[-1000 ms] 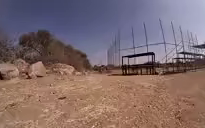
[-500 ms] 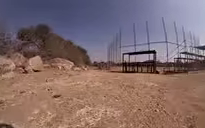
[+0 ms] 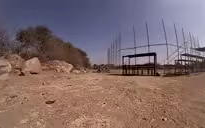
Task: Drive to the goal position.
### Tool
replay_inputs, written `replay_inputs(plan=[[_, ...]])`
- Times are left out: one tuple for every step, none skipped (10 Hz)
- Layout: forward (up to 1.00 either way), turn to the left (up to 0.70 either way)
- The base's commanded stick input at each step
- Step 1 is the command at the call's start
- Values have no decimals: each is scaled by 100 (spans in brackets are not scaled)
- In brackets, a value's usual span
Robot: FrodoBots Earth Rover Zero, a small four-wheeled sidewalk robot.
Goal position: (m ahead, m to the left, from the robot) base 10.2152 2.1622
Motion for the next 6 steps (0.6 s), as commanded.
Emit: replay_inputs(plan=[[50,0],[50,0],[50,0],[50,0],[50,0],[50,0]])
